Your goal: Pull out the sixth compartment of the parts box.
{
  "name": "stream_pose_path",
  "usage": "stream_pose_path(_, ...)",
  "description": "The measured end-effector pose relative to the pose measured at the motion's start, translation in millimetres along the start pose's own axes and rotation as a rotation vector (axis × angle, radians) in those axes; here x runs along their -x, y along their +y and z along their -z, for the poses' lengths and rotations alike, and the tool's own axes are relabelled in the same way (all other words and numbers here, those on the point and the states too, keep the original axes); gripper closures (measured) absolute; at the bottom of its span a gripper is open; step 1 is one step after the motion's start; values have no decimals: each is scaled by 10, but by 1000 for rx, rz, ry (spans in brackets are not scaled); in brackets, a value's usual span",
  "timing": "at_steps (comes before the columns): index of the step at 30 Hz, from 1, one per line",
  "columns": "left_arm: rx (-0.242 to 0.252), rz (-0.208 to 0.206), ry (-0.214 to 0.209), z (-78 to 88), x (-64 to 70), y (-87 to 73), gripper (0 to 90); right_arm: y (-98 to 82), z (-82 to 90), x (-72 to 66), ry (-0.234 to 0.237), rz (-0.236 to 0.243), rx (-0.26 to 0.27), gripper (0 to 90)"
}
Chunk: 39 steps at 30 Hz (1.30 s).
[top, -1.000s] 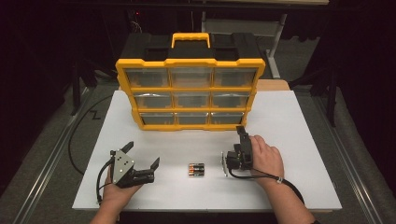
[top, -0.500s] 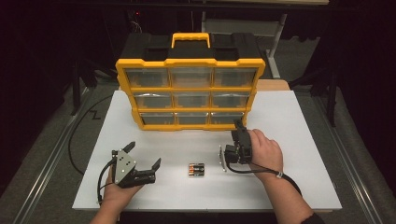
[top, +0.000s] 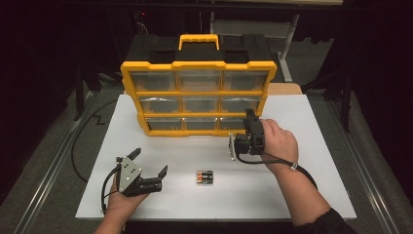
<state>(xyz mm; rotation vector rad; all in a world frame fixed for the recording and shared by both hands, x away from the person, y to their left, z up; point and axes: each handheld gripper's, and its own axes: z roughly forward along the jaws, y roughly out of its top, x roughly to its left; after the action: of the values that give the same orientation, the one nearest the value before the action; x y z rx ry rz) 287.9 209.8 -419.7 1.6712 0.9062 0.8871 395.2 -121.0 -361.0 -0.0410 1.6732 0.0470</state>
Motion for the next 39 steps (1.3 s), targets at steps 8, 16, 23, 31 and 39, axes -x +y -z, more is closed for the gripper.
stream_pose_path(8,1,2,-5,3,-4,1,4,34,-43,187,-23,36,-3,590)
stream_pose_path(16,5,12,-19,3,-3,3,5,25,-108,320,-29,59,-30,673)
stream_pose_path(23,8,19,-22,7,-9,5,6,18,-153,368,-34,68,-42,700)
stream_pose_path(31,12,19,-27,14,-7,7,6,30,-205,350,-39,92,-65,744)
stream_pose_path(39,16,20,-33,12,-5,6,6,24,-229,340,-49,93,-79,778)
